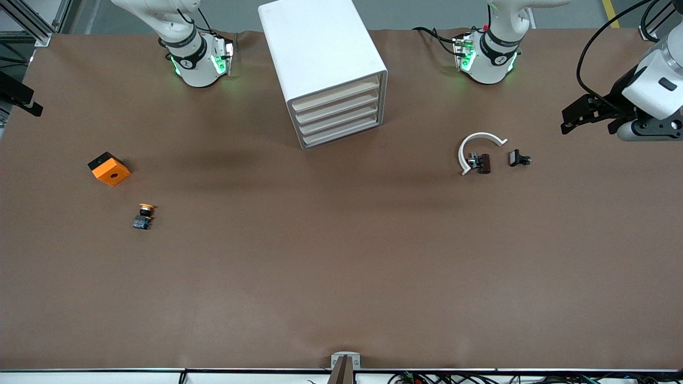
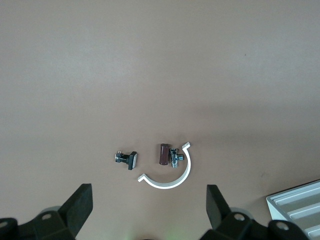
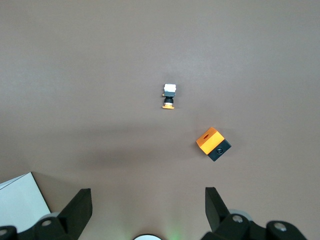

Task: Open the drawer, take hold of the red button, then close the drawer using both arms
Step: 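Move the left gripper toward the white cabinet's drawer front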

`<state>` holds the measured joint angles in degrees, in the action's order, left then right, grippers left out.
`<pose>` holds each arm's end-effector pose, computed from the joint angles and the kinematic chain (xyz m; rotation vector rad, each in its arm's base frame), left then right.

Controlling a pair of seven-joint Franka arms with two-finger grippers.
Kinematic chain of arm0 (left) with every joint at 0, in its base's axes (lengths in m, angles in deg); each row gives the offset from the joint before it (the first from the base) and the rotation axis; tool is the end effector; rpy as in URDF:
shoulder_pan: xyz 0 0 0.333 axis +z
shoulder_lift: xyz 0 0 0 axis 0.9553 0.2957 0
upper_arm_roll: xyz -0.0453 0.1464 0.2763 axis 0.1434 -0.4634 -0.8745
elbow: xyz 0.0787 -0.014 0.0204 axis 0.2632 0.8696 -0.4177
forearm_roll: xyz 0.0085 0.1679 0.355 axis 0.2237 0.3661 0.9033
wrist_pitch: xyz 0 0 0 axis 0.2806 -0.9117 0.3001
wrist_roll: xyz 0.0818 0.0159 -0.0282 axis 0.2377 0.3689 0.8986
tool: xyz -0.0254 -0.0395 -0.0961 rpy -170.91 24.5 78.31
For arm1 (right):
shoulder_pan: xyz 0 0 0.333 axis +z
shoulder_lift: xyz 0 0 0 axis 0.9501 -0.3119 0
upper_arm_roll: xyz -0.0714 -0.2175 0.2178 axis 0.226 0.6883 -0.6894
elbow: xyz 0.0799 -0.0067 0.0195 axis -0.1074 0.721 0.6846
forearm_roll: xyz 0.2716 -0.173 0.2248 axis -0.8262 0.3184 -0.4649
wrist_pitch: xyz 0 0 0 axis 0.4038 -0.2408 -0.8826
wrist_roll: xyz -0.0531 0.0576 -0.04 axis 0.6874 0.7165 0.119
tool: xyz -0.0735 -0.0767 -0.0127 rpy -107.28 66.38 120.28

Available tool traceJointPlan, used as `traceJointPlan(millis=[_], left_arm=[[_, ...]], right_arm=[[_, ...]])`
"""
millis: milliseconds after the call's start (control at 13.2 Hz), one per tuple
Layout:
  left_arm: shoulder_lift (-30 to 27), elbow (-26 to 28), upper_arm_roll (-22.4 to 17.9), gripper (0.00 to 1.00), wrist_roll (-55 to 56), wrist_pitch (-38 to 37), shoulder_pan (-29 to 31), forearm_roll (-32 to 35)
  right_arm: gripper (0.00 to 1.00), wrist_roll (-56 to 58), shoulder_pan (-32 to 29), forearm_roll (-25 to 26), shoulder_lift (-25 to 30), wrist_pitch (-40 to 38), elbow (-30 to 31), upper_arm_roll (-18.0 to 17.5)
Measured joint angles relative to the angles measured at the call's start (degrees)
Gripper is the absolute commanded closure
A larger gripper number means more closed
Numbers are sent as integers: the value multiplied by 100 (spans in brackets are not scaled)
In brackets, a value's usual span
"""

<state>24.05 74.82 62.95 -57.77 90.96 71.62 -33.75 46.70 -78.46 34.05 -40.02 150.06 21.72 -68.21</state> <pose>0.5239 -0.0470 0.6157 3.1253 -0.0045 -0.0492 0.5001 -0.0825 0.6650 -3.1194 0.0713 0.0319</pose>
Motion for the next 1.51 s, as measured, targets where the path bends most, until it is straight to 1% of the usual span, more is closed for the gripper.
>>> traceJointPlan(millis=[378, 757, 1060, 1514], left_arm=[[23, 0, 0, 0, 0, -7, 1, 0], [205, 21, -7, 0, 151, -300, 32, 0], [787, 68, 47, 0, 331, -219, 3, 0], [1902, 77, 92, 0, 520, 446, -268, 0]], right_arm=[[0, 0, -1, 0, 0, 0, 4, 0], [0, 1, -1, 0, 0, -1, 7, 0], [0, 1, -2, 0, 0, -1, 13, 0], [0, 0, -22, 6, 0, 26, -3, 12]])
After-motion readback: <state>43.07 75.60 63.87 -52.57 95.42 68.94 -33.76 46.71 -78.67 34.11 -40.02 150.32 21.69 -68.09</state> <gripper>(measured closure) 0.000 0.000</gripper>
